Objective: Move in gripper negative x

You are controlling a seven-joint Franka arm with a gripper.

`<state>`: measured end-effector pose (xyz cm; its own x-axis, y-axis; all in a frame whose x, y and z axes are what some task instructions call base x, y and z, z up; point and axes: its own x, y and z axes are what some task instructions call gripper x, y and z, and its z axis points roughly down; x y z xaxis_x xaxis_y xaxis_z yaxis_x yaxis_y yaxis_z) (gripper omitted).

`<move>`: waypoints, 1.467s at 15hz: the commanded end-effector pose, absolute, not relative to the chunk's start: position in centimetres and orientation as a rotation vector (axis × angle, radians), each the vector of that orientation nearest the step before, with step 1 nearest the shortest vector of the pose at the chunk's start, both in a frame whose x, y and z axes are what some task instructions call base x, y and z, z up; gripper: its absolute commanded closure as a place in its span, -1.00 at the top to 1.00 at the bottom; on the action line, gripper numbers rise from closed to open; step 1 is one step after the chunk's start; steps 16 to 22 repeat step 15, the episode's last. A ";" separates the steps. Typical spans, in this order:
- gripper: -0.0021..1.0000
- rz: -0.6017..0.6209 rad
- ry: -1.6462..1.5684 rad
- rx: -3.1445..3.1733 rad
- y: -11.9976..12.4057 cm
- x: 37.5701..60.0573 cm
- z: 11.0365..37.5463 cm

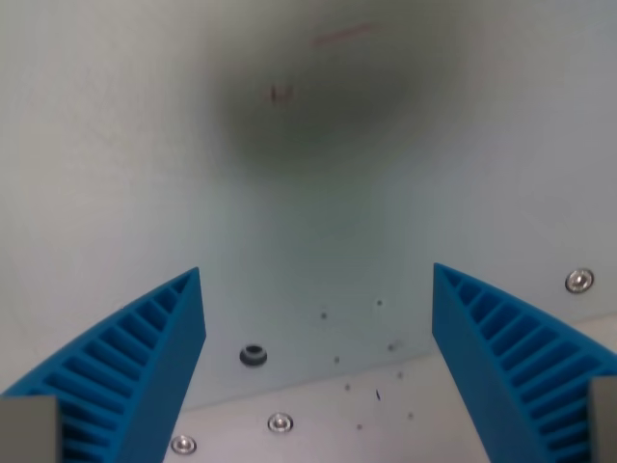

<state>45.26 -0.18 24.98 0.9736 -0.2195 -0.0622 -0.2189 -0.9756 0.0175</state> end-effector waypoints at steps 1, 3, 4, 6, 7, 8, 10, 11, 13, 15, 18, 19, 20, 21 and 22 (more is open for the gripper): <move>1.00 -0.015 -0.365 3.114 0.4 42.5 26.0; 1.00 -0.015 -0.365 3.114 0.6 41.5 26.0; 1.00 -0.015 -0.365 3.114 0.7 41.0 26.0; 1.00 -0.015 -0.365 3.114 1.0 40.0 26.0; 1.00 -0.015 -0.365 3.114 1.1 39.6 26.0; 1.00 -0.015 -0.365 3.114 1.2 39.1 26.0; 1.00 -0.015 -0.365 3.114 1.4 38.1 26.0; 1.00 -0.015 -0.365 3.114 1.6 37.6 26.0; 1.00 -0.015 -0.365 3.114 1.8 36.6 26.0; 1.00 -0.015 -0.365 3.114 2.0 35.7 26.0; 1.00 -0.015 -0.365 3.114 2.0 35.7 26.0; 1.00 -0.015 -0.365 3.114 2.0 35.7 26.0; 1.00 -0.015 -0.365 3.114 2.0 35.7 26.0; 1.00 -0.015 -0.365 3.114 2.0 35.7 26.0; 1.00 -0.015 -0.365 3.114 2.0 35.7 26.0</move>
